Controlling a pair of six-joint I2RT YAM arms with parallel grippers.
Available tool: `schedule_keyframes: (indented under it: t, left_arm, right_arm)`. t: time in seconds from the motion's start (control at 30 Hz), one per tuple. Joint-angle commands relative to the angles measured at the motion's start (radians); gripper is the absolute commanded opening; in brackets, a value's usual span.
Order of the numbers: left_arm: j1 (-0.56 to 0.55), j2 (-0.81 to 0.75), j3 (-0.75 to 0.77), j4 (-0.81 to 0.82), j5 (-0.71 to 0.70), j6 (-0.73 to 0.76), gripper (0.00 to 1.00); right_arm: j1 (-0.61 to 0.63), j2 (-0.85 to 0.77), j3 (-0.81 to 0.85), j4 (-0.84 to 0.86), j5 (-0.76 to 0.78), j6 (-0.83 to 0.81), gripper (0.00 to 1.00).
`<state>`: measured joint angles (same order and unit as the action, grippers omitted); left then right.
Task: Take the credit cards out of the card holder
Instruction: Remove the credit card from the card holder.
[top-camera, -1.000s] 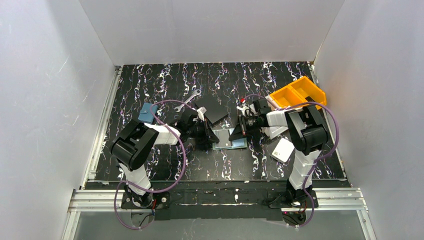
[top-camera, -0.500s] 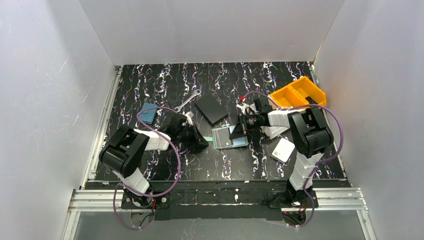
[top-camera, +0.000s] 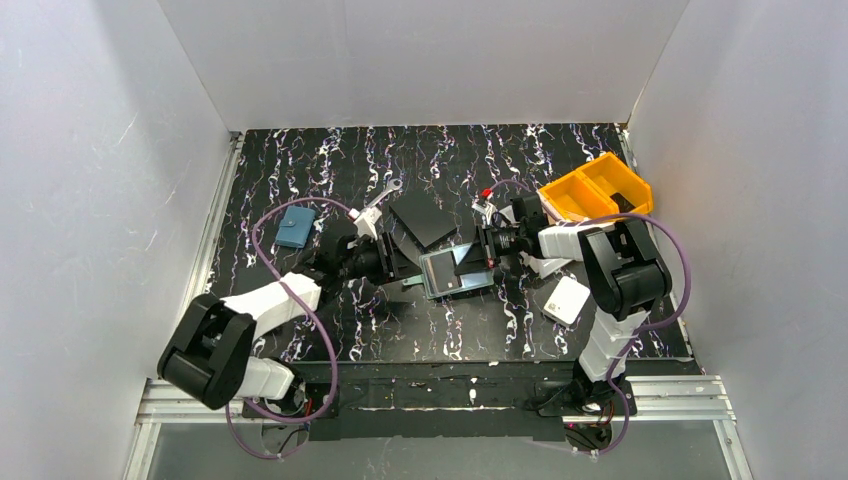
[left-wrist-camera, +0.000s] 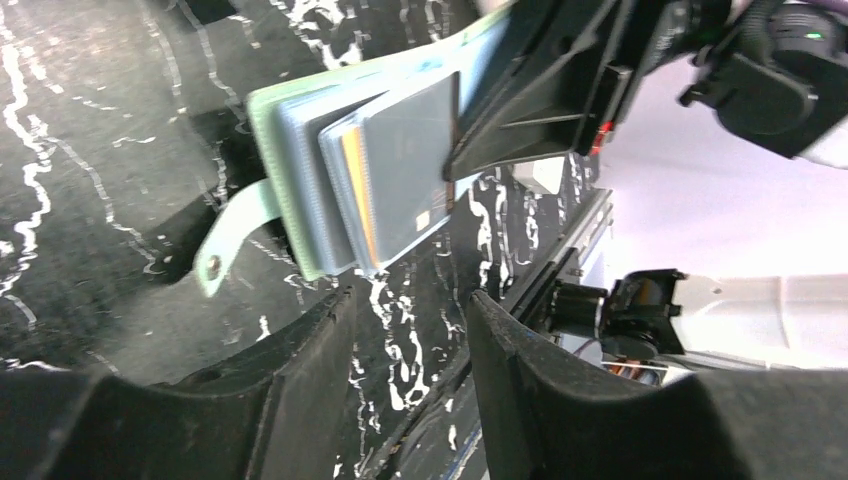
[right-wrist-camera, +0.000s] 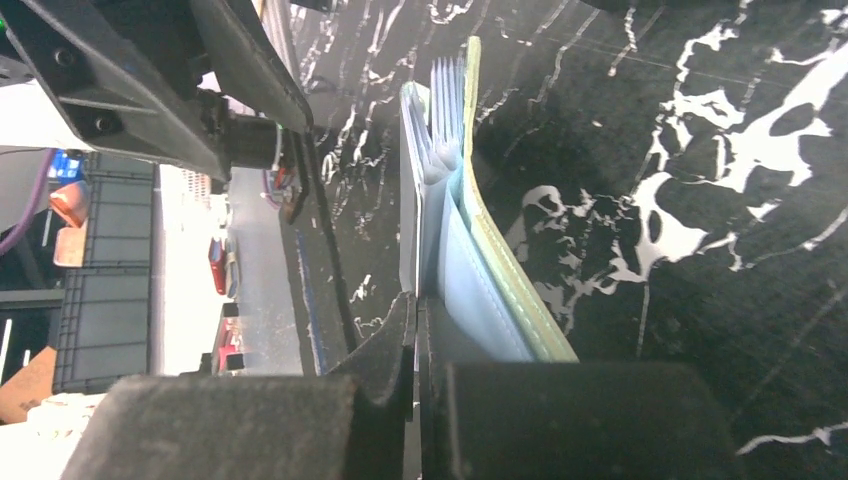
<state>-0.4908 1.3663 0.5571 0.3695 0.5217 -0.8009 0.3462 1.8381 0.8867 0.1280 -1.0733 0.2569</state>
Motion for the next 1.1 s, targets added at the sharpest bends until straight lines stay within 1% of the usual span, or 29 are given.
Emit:
schedule_keyframes:
  t: [0.0, 0.1, 0.27, 0.33, 0.43, 0.73, 1.07]
  left_arm:
    - [-0.012, -0.035, 0.001, 0.023, 0.05, -0.015, 0.45]
    - [-0.021, 0.0, 0.003, 0.063, 0.055, -0.042, 0.46]
    - [-0.031, 0.047, 0.012, 0.183, 0.077, -0.106, 0.47]
    - [-0.031, 0.054, 0.02, 0.206, 0.081, -0.121, 0.47]
    - [-0.033, 0.065, 0.032, 0.226, 0.081, -0.137, 0.46]
    - [-0.032, 0.14, 0.046, 0.285, 0.079, -0.16, 0.45]
    - [-0.031, 0.206, 0.078, 0.295, 0.071, -0.152, 0.46]
  right_arm:
    - [-0.006, -0.053, -0.025, 0.193, -0.124, 0.111, 0.01]
    - [-0.003, -0.051, -0.043, 0.274, -0.142, 0.171, 0.01]
    - [0.006, -0.057, -0.043, 0.278, -0.146, 0.173, 0.01]
    - [0.007, -0.051, -0.036, 0.253, -0.144, 0.16, 0.01]
    - [0.009, -0.045, -0.025, 0.22, -0.146, 0.13, 0.01]
    - [0.015, -0.051, -0.023, 0.216, -0.156, 0.125, 0.01]
    - [0.02, -0.059, -0.023, 0.216, -0.167, 0.121, 0.01]
